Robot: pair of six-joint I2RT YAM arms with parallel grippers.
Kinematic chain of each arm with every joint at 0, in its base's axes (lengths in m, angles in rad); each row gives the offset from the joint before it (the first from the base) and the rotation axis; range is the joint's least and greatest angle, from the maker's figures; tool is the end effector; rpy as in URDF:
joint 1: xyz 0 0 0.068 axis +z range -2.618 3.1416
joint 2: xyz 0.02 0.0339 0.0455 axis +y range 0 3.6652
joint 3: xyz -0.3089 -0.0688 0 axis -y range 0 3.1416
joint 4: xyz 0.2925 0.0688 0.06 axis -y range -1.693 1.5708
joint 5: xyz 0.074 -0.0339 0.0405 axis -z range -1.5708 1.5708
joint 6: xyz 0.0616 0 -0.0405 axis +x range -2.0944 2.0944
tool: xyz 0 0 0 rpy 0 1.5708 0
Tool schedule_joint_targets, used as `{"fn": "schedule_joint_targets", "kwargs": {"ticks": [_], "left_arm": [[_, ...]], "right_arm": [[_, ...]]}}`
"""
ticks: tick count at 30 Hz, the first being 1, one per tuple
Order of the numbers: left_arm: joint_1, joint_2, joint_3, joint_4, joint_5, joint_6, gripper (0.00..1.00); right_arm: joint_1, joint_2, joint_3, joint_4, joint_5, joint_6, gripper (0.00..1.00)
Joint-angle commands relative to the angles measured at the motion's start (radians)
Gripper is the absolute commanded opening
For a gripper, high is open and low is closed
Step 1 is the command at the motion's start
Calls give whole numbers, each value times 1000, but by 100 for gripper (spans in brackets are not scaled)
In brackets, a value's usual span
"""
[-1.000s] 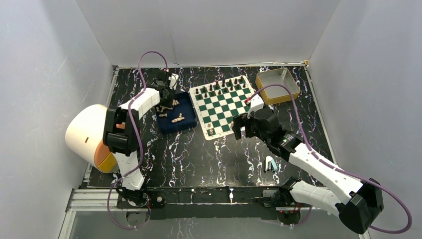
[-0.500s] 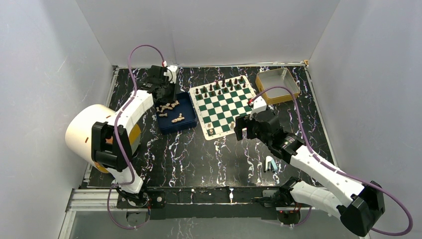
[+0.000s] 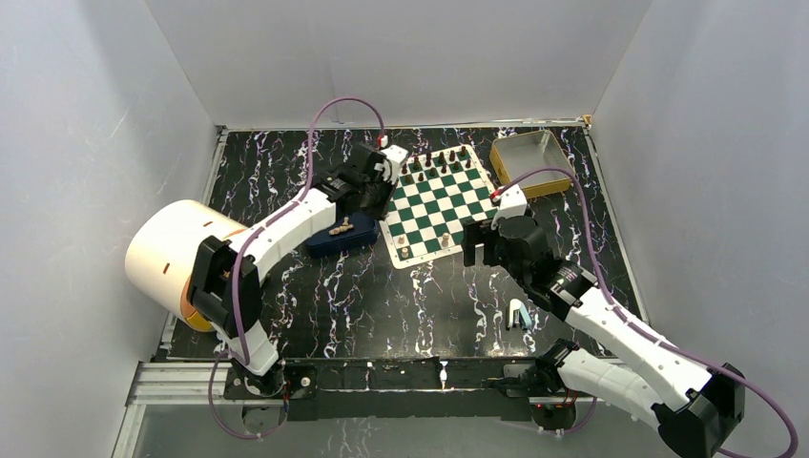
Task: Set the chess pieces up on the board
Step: Place the chess piece on the chessboard.
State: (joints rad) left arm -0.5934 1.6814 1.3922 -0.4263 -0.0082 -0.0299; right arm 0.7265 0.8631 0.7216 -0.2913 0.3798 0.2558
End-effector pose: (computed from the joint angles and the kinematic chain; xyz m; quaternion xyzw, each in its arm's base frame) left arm 0.3766 -0.2534 0.3057 0.2514 0.8745 -0.1236 0.3959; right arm 0.1918 0.1399 0.3113 -0.0940 0.8282 0.1093 0.5416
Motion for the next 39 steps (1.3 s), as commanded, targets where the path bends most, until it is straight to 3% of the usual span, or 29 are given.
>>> {"fn": "schedule_joint_targets", "kwargs": {"ticks": [1,15,26,39], "left_arm": [[-52,14,46,21,-70,-13,2],[-206,209,149,31,-169,-26,2],[-215,336,184,34,-212,8,1],[-216,372,184,42,-194,25,1]], "right_arm": [[-4,-43,7,25,71,3,99],[-3,-140,-17,41,128,6,99],[-3,-168,-24,41,139,11,99],[-4,-166,-28,44,136,13,99]]}}
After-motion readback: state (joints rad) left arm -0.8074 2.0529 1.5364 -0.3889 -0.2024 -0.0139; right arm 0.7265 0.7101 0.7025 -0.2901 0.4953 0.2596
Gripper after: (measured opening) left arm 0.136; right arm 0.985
